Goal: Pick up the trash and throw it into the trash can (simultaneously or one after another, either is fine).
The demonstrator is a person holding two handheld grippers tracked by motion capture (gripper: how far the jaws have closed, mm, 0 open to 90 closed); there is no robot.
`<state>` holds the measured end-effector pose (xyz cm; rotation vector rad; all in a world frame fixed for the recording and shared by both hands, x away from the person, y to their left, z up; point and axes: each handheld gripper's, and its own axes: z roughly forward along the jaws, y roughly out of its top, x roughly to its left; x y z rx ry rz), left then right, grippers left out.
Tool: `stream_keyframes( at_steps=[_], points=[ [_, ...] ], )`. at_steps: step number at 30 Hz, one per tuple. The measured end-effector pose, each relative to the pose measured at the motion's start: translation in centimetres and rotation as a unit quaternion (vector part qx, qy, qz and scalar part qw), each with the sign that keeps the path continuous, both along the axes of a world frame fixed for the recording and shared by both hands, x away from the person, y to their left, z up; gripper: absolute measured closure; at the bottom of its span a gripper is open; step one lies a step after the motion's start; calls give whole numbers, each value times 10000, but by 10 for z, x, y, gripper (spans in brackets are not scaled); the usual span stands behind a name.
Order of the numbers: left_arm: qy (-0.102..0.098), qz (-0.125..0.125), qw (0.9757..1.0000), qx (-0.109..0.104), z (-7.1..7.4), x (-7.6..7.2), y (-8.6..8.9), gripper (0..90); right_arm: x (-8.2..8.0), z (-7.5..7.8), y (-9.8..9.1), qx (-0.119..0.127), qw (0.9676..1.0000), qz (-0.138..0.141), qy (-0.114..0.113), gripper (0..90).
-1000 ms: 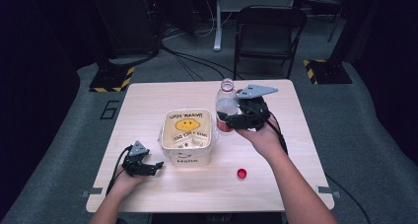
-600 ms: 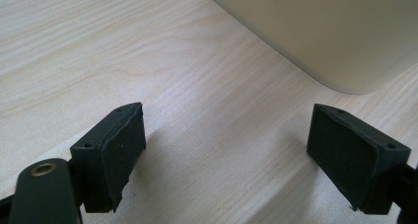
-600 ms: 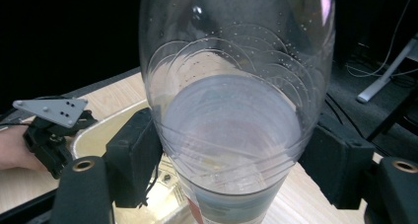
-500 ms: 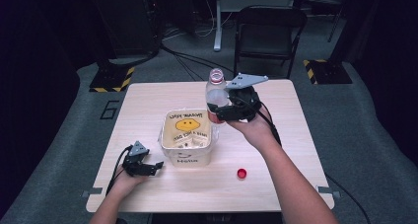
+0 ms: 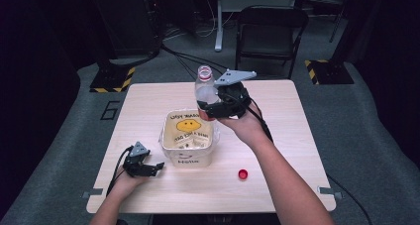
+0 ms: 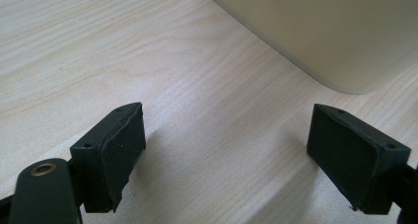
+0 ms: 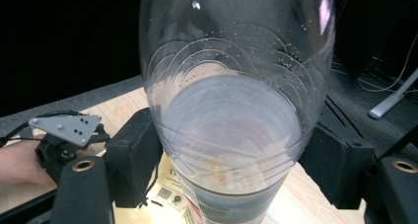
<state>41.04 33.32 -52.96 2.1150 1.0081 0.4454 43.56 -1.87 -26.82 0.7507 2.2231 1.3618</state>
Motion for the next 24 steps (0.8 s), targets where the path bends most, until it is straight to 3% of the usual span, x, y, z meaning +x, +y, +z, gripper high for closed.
stream_keyframes(
  at_steps=[7, 24],
  points=[
    [0, -2, 10000, 2, 0, 0, 0, 147, 7, -7, 12, 88, 9999, 31, 58, 272],
    [-4, 17, 10000, -19, 0, 0, 0, 147, 21, -40, 34, -49, 9998, -34, 185, 272]
  ],
)
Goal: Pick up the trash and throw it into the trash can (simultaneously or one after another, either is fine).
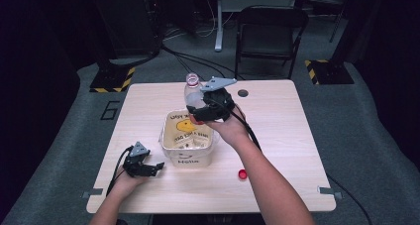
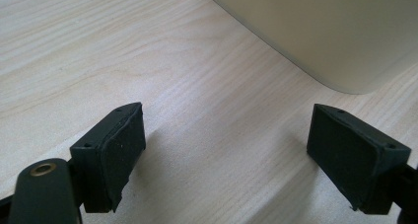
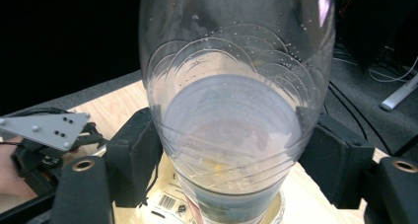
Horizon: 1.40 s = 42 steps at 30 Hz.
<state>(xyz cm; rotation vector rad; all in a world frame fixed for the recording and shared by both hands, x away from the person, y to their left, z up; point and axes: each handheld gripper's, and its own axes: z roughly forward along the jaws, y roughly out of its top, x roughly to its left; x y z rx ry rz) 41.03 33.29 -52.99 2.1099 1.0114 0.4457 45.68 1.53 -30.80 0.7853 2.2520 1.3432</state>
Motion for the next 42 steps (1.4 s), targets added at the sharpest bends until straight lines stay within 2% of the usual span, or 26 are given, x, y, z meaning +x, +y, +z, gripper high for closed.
stream_keyframes(
  at_steps=[10, 17, 27, 29, 31, 42],
  points=[
    [11, -16, 10000, 16, 0, 0, 0, 147, 8, -21, 3, -20, 9998, -113, 164, 272],
    [13, -4, 10000, 3, 0, 0, 0, 147, 12, -34, 6, -46, 9996, -187, 195, 272],
    [31, -4, 10000, -7, 0, 0, 0, 147, 18, -48, 7, -56, 9992, -285, 256, 271],
    [96, -44, 9999, 30, 1, 0, 0, 147, 18, -51, 7, -47, 9992, -293, 272, 271],
    [74, -64, 9999, 83, 1, 0, 1, 147, 19, -54, 7, -47, 9991, -305, 291, 271],
    [49, -66, 9999, 82, 1, 0, 1, 147, 21, -70, 10, -92, 9988, -305, 372, 269]
  ],
)
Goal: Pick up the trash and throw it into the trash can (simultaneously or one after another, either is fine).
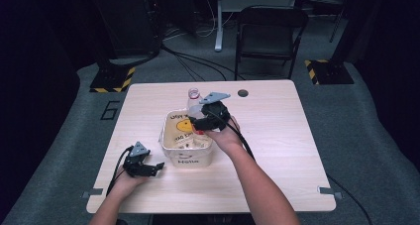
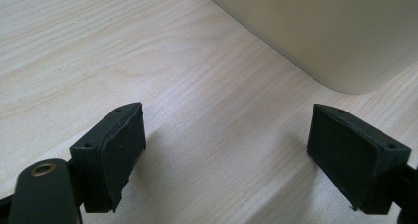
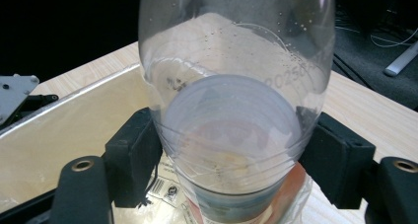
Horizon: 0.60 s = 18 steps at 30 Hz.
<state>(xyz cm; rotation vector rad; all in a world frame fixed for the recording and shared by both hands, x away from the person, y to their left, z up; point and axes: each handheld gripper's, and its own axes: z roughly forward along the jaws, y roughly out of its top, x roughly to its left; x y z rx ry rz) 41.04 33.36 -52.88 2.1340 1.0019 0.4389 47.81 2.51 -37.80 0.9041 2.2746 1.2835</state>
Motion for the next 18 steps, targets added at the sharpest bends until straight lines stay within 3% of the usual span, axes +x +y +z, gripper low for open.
stream_keyframes(
  at_steps=[10, 18],
  points=[
    [19, -25, 10000, -6, 0, 0, 0, 147, 1, -10, 1, -80, 9998, -31, 154, 265],
    [7, -60, 10000, 27, 0, 0, -1, 146, 0, -12, 0, -173, 9997, -70, 136, 252]
  ],
)
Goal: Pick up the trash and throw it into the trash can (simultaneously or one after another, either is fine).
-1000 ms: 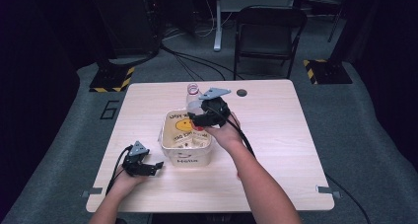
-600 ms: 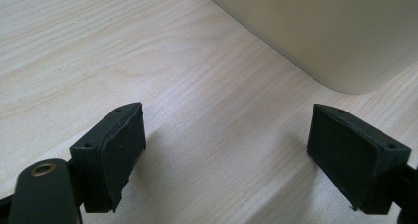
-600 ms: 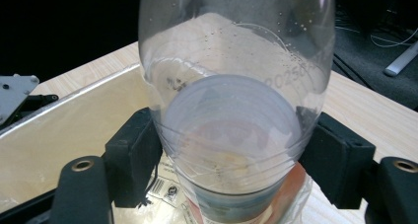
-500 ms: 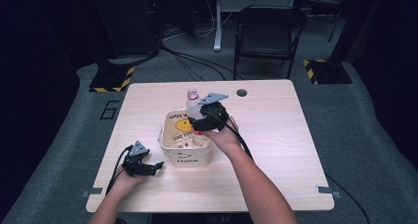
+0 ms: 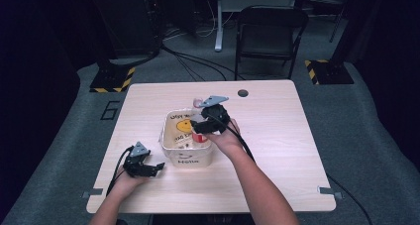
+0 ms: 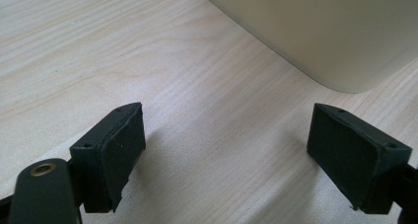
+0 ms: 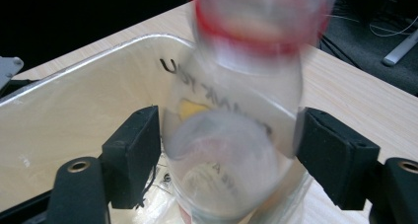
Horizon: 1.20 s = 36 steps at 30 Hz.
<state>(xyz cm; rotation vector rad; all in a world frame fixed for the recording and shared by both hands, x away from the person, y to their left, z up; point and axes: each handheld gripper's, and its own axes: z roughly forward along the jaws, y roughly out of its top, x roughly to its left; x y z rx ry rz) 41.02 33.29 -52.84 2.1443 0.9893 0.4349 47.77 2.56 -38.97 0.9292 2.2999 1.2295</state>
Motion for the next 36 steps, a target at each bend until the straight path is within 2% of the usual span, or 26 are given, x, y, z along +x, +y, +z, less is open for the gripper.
stream_keyframes(
  at_steps=[10, 11, 15, 16, 18, 19, 21, 29, 31, 33, 36],
  points=[
    [-66, 35, 10000, -11, -1, 0, -1, 145, -2, 2, -1, 26, 10000, 50, -65, 260],
    [-7, -7, 10000, 10, 0, 0, 0, 146, -2, 2, -1, 22, 10000, 40, -47, 260],
    [2, -10, 10000, 3, 0, 0, 0, 146, -3, 2, -2, 24, 9999, 47, -90, 261],
    [-71, 36, 10000, -13, -1, 0, -1, 146, -3, 2, -2, 6, 9999, 65, -104, 261],
    [-20, -2, 10000, -1, 0, 0, 0, 146, -5, 3, -3, 34, 9999, 57, -103, 264],
    [-67, 37, 10000, -16, -1, 0, -1, 146, -5, 3, -3, 44, 9999, 58, -100, 265],
    [5, -17, 10000, 7, 0, 0, 0, 145, -7, 5, -6, 65, 9999, 68, -121, 268],
    [3, -2, 10000, 1, 0, 0, 0, 146, -18, 12, -19, 176, 9994, 169, -253, 280],
    [3, -1, 10000, -2, 0, 0, 0, 146, -22, 14, -22, 197, 9995, 136, -190, 285],
    [3, -2, 10000, 0, 0, 0, 0, 146, -24, 15, -26, 197, 9993, 174, -271, 291],
    [3, 3, 10000, -7, 0, 0, 0, 146, -29, 16, -30, 232, 9992, 197, -270, 298]
  ],
)
